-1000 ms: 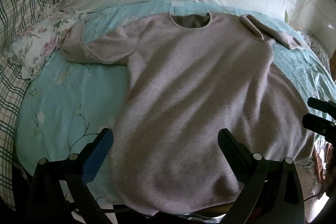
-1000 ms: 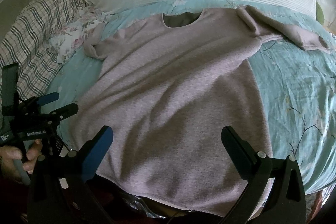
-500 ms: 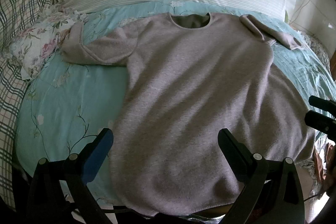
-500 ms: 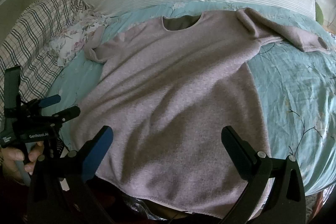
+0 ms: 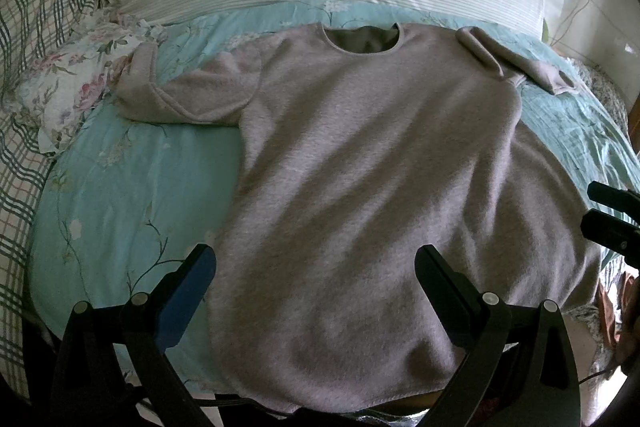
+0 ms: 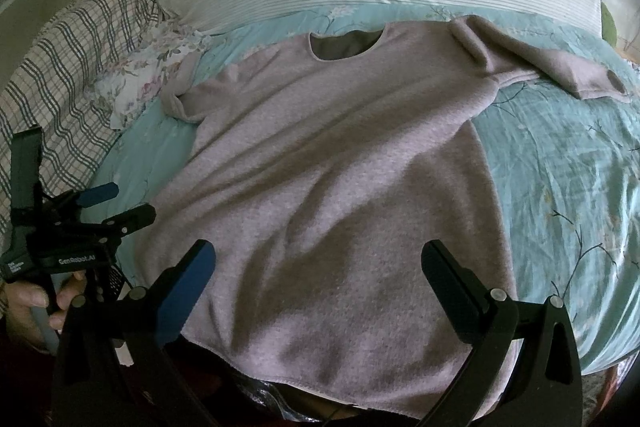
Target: Fold small clothes
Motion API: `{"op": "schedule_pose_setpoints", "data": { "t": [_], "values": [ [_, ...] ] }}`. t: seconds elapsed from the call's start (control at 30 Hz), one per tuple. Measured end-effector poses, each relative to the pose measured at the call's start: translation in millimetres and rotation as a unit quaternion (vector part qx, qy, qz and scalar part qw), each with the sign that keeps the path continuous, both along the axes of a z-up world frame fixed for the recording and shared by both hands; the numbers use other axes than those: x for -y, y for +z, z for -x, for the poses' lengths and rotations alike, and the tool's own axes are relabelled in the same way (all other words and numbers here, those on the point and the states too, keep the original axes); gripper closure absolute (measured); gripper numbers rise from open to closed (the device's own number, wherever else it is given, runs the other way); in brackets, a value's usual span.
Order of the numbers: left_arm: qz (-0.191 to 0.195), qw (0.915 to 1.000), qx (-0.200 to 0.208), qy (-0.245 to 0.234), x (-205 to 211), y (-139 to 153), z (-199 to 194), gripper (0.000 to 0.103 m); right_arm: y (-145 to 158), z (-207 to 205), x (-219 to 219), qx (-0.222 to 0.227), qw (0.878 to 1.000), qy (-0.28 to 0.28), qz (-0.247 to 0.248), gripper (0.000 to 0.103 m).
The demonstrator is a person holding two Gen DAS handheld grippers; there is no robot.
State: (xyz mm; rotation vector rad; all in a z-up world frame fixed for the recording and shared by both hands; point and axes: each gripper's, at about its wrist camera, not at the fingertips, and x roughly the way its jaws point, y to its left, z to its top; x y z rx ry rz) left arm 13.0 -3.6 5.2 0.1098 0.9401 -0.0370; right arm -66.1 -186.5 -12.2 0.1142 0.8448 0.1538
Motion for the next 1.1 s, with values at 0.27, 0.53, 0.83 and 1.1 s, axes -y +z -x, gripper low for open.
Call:
{"op": "schedule_pose_setpoints", "data": {
  "t": [0.27,0.53,0.83,1.1],
  "values": [
    [0.003,1.0000,0.006,0.000,2,-1,-2,0.003,0,-4,6,0.012,0.999,-0.002,-0.039,0.000],
    [0.025,0.9997,0.005,-0.003,5,-6,-18,0.003,-5,-11,44,0.026,0.996,-0.042,-0.079,0.004],
    [0.045,0.9989,-0.015,0.001,5,-7,-65,0.003,5,-41,184,0.050,0.972,-0.183,-0.139,0.027],
    [0.051,0.9987,-0.007,-0.003,15,1,-104,0.003,3,-90,354,0.075,0.926,-0.331,-0.166,0.040]
  ]
}}
